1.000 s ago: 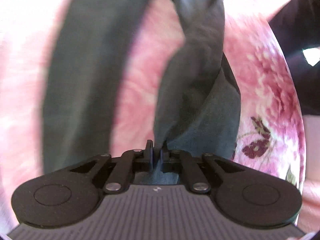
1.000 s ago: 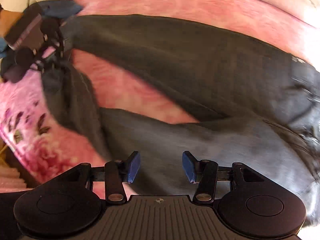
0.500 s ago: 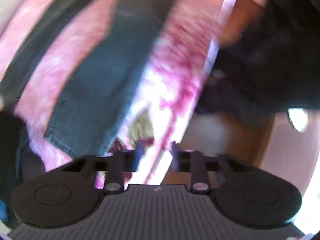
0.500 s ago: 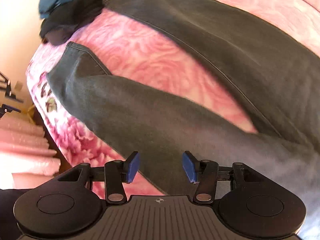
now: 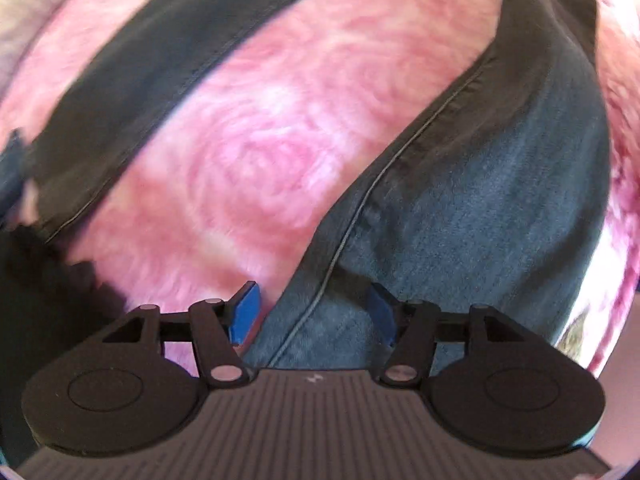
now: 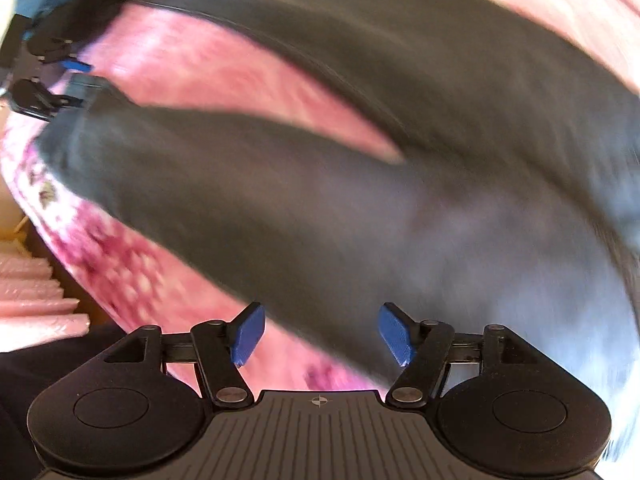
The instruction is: Fold clothes
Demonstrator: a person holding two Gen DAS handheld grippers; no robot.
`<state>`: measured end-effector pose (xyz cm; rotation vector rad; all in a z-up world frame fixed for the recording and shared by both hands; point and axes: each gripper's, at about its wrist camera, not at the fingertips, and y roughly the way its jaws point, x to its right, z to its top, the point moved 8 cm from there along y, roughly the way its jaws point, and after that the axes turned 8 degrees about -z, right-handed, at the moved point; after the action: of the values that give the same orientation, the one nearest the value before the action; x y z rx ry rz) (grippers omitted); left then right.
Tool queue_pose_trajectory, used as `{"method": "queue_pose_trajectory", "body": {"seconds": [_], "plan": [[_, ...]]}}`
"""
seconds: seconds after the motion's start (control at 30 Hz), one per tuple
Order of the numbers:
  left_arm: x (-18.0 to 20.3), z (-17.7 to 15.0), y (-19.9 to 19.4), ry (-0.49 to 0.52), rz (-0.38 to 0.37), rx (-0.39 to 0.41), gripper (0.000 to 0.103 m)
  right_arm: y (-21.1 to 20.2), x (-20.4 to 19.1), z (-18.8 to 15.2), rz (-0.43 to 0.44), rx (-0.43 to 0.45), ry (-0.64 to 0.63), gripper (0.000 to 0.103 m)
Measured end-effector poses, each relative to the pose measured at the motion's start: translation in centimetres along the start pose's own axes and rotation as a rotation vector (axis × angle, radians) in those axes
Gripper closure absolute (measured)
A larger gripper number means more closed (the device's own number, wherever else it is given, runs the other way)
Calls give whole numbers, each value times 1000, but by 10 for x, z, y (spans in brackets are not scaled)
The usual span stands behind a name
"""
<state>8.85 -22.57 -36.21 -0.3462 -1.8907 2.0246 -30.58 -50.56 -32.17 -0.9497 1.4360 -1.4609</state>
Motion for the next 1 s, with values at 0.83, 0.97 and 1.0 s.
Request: {"method": "queue_pose_trajectory", "body": {"seconds": [0.83, 0.97, 1.0], "plan": [[195, 157, -60, 256, 103, 225, 61, -1, 277, -185, -2, 301, 1068, 33], [265, 223, -27, 314, 28, 240, 58, 17, 297, -187, 112, 356, 1010, 34], [276, 239, -17, 315, 20, 237, 58, 20, 303, -188, 145, 379, 1012, 41]]}}
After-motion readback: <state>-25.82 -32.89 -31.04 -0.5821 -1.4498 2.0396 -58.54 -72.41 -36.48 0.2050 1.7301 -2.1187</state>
